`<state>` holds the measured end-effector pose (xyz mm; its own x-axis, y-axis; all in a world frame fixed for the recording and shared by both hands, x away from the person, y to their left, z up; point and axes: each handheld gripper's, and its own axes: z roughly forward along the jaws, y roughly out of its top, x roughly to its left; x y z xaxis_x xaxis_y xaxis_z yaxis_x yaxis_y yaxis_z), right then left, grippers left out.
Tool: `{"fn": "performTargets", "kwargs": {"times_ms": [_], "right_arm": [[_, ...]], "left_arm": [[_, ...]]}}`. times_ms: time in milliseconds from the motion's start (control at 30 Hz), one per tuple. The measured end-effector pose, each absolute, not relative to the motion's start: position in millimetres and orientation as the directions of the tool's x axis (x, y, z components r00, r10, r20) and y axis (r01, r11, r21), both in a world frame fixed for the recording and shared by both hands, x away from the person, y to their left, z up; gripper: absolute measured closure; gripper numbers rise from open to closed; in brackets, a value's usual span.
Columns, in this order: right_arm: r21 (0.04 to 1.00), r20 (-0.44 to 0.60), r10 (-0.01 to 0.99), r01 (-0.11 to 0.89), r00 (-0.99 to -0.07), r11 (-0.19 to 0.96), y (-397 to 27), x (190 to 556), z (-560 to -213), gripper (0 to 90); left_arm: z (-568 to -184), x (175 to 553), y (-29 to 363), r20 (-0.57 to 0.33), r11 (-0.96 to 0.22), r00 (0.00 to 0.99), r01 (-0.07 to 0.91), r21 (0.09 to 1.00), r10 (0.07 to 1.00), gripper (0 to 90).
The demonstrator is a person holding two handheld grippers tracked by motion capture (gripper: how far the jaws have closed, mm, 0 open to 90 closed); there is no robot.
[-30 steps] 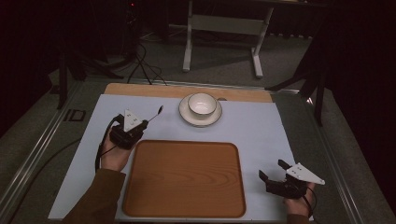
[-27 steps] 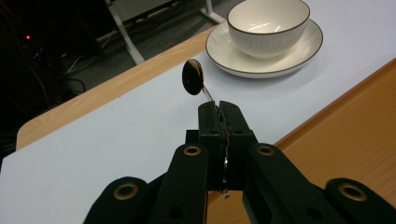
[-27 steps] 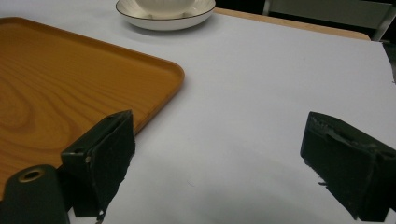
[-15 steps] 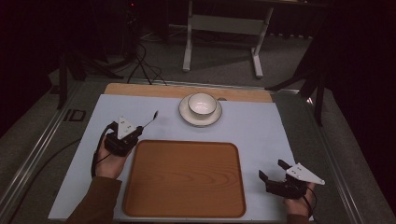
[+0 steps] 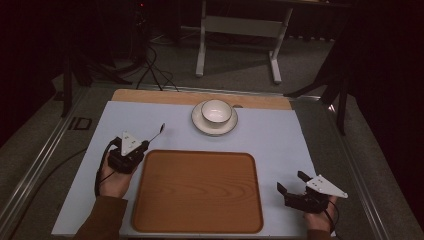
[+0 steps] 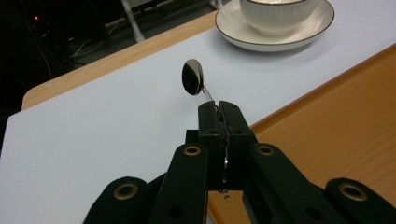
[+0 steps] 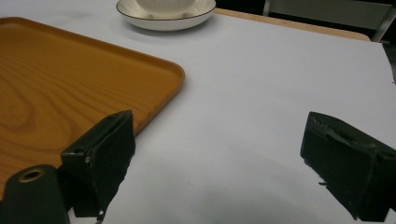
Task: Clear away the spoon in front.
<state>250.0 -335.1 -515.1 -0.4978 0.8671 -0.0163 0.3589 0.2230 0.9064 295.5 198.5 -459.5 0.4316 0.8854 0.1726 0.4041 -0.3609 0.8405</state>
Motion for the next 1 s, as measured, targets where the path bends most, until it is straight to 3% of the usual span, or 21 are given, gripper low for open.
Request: {"fn": "performTargets", "kwargs": {"times_ms": [1000], "right_arm": [[0.908,-0.017,0.867,0.355,-0.497,0.222,-334.7,249.8,-514.9,10.1]], "left_arm": [[-473.8,266.9,212.8,0.166,-0.328,0.381,0.41,0.851,0.909,88.7]]}}
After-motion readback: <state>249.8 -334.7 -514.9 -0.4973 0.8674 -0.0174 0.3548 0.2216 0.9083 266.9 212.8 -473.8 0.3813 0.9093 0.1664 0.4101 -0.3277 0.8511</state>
